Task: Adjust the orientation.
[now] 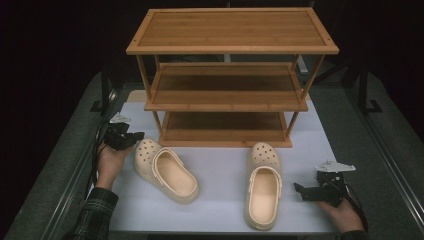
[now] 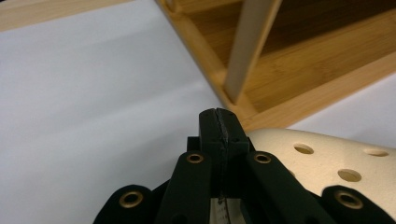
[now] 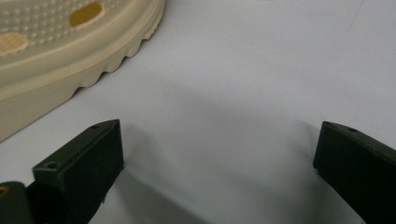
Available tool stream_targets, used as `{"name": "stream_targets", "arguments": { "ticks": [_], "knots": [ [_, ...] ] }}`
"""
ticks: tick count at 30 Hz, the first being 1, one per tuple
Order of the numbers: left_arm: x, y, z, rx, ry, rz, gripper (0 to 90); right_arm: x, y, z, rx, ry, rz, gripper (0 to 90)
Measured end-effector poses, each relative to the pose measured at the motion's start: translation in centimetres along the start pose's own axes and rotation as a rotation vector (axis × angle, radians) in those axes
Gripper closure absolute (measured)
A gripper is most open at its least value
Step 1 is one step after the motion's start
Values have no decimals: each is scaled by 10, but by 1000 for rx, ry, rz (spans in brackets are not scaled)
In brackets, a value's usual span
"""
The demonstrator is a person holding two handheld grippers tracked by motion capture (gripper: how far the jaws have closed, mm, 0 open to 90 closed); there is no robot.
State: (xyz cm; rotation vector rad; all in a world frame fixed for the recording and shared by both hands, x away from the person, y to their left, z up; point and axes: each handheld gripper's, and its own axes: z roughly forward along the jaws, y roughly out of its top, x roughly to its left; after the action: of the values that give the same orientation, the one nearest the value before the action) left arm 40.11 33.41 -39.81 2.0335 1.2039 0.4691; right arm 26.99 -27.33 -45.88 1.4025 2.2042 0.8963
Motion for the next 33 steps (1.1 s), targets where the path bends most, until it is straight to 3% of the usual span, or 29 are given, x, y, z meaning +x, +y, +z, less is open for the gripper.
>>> {"name": "stream_targets", "arguments": {
  "ticks": [20,26,33],
  "knots": [
    [-49,0,3,17,-75,81,900,0,0,0,-1,1,1,11],
    [-48,-1,-4,7,-67,96,900,0,0,0,-1,1,2,11],
    [-43,-18,-34,-16,-53,99,900,0,0,0,-2,1,2,11]
  ]
}}
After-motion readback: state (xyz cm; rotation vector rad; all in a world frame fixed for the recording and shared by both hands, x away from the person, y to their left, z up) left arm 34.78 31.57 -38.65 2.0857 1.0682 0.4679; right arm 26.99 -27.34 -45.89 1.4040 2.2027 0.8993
